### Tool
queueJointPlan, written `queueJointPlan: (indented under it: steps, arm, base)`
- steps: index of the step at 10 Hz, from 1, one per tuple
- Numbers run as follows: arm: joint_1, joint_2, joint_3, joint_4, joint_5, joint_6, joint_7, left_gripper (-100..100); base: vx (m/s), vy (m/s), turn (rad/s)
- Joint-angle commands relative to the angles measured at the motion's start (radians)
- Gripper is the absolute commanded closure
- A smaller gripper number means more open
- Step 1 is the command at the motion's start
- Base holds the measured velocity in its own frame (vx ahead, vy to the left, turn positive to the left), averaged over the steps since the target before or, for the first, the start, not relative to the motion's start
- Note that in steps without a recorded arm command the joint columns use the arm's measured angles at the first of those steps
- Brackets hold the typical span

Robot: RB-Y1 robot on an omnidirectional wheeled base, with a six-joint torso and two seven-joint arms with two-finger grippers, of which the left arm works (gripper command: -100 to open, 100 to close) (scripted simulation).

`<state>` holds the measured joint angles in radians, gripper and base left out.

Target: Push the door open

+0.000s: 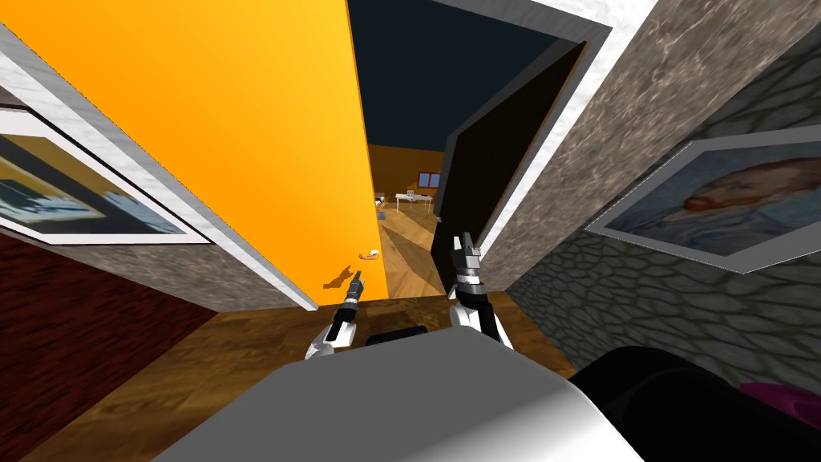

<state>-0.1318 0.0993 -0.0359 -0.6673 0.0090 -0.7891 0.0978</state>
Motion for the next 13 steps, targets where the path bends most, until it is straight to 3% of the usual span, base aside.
queueJointPlan:
  steps: [1,10,11,13]
  arm:
    - [-0.002,0.001,0.003,0.003,0.001,-0.002,-0.002,-100]
    - [-0.006,-0.006,0.018,0.021,0.008,-0.01,-0.014,-100]
    - [-0.006,-0.006,0.018,0.021,0.008,-0.01,-0.014,100]
    - [-0.006,-0.006,0.018,0.021,0.008,-0.01,-0.014,100]
  base:
    - [0.196,-0.005,-0.027]
    - [0.184,-0.01,-0.023]
    - [-0.013,-0.001,0.005]
    - [-0.029,0.0,-0.002]
